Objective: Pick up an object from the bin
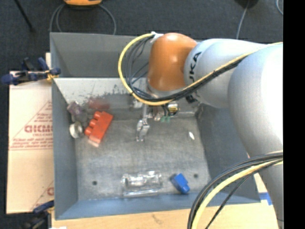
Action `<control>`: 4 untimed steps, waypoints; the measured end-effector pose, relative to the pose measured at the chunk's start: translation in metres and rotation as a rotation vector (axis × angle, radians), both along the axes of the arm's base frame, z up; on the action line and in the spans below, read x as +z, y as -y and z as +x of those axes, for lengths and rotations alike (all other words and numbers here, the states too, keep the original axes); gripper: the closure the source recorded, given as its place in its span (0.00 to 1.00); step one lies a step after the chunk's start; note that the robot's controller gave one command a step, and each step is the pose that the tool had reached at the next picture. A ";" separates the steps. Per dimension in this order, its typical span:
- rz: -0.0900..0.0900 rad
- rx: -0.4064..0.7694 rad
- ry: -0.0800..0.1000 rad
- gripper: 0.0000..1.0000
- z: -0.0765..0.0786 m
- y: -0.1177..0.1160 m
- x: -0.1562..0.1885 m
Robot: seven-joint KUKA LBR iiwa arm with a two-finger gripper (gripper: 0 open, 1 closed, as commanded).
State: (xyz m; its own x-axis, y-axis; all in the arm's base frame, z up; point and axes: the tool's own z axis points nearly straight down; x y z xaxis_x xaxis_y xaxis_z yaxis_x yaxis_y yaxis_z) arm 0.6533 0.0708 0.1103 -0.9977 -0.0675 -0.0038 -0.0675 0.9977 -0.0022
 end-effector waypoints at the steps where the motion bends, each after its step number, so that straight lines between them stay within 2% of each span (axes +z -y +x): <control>1: 0.005 -0.080 0.006 0.00 0.001 0.003 0.020; 2: 0.006 -0.139 0.008 0.00 0.002 -0.019 0.020; 3: 0.008 -0.126 0.005 0.00 -0.001 -0.094 0.012; 4: -0.001 0.643 0.006 0.00 -0.004 -0.132 -0.036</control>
Offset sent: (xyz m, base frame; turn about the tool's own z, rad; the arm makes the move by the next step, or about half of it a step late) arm -0.0006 -0.0025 0.0179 0.0812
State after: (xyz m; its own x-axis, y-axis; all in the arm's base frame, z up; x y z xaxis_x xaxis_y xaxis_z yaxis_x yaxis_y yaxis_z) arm 0.6492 0.2027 0.0740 -0.7578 -0.6524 -0.0093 -0.6524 0.7579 -0.0051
